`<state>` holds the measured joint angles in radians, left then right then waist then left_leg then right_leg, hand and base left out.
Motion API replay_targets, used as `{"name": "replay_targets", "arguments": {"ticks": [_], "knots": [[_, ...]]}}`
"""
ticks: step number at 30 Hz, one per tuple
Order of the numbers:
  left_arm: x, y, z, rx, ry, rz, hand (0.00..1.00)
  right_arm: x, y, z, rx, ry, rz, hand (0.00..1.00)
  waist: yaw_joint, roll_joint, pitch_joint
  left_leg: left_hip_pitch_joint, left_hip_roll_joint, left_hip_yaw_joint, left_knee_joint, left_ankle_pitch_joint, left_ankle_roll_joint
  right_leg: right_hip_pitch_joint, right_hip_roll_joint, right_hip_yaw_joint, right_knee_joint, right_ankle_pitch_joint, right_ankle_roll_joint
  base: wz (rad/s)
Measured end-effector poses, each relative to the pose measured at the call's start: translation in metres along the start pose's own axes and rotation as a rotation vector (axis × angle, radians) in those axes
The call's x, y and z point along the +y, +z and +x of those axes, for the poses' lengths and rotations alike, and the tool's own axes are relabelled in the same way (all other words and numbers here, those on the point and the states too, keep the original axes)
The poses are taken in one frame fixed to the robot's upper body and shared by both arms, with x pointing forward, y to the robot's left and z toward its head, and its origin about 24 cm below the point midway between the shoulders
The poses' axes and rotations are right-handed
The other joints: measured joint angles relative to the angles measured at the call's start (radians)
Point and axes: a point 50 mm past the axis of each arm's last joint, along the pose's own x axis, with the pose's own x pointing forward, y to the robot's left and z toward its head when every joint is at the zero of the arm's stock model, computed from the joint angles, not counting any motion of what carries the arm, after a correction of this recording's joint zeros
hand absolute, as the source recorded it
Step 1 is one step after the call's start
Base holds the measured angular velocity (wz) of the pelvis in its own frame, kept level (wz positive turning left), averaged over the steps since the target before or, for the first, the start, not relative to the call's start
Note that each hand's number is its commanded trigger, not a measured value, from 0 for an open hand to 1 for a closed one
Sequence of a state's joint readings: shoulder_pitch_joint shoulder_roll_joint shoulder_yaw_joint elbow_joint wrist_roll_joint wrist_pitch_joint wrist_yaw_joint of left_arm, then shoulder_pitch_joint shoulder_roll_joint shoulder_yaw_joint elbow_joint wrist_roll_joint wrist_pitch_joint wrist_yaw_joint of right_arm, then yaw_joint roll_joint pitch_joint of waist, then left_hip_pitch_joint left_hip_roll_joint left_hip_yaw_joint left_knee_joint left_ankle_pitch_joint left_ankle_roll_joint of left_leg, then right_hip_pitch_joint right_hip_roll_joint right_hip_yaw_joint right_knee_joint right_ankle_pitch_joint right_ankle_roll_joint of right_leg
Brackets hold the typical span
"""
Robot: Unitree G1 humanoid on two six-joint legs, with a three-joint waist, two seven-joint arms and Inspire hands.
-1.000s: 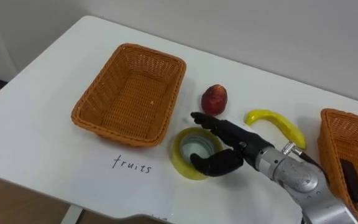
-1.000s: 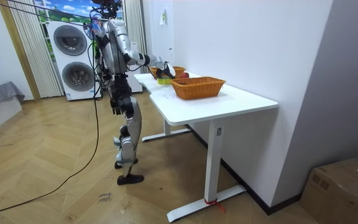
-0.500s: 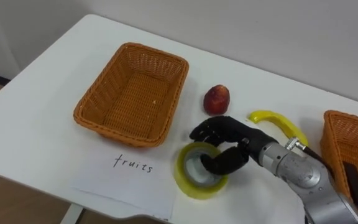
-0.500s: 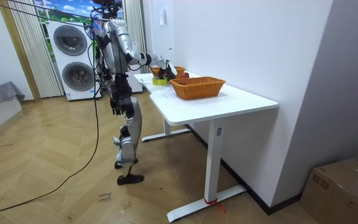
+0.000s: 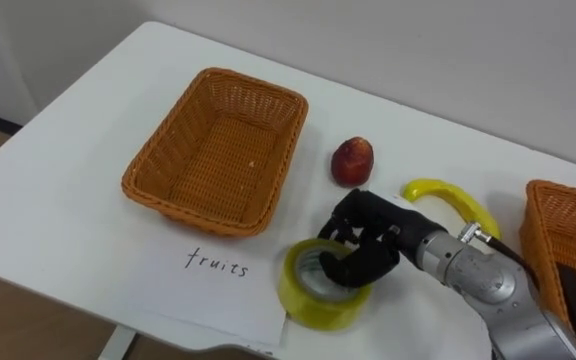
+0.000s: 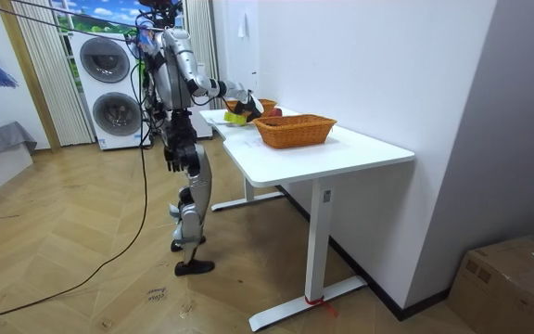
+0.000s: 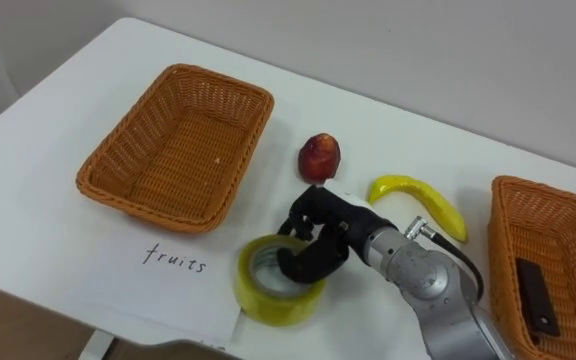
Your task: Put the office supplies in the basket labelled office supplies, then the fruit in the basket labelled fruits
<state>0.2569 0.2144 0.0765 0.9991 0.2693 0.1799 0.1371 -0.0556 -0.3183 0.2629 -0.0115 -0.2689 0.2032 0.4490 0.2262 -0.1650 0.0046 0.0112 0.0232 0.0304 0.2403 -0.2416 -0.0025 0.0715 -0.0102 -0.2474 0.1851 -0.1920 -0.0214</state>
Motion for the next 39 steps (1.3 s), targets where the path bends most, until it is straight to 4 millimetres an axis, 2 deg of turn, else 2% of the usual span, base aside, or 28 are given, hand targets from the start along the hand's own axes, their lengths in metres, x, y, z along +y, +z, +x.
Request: {"name": "replay_targets", "arguments": {"ticks": [20, 26, 32, 39], "knots": [[0.003, 0.000, 0.000, 0.005, 0.010, -0.020, 0.00, 0.001, -0.002, 0.000, 0.018, 0.021, -0.003, 1.00, 0.000, 0.000, 0.0014, 0.017, 0.000, 0.000, -0.004, 0.000, 0.000, 0.015, 0.000, 0.000, -0.001, 0.000, 0.000, 0.00], [0.002, -0.004, 0.000, 0.015, 0.018, -0.022, 0.00, 0.005, -0.010, -0.004, 0.027, 0.023, 0.065, 1.00, -0.006, -0.002, 0.0017, 0.022, -0.001, -0.001, -0.002, 0.000, 0.000, 0.020, -0.001, 0.001, 0.000, 0.000, 0.000, 0.00], [0.005, -0.008, -0.001, 0.015, 0.068, -0.036, 0.00, 0.001, -0.015, -0.007, 0.040, -0.032, 0.084, 1.00, -0.035, 0.003, 0.0036, 0.028, -0.001, 0.000, 0.000, 0.000, 0.000, 0.026, -0.001, 0.008, 0.001, 0.000, 0.000, 0.00], [0.007, -0.004, -0.001, -0.017, 0.092, -0.039, 0.00, -0.018, -0.017, -0.015, 0.025, -0.180, 0.122, 1.00, -0.068, 0.024, 0.0017, 0.030, -0.002, 0.001, 0.000, 0.000, 0.000, 0.026, -0.004, 0.008, 0.003, 0.000, 0.000, -0.01]]}}
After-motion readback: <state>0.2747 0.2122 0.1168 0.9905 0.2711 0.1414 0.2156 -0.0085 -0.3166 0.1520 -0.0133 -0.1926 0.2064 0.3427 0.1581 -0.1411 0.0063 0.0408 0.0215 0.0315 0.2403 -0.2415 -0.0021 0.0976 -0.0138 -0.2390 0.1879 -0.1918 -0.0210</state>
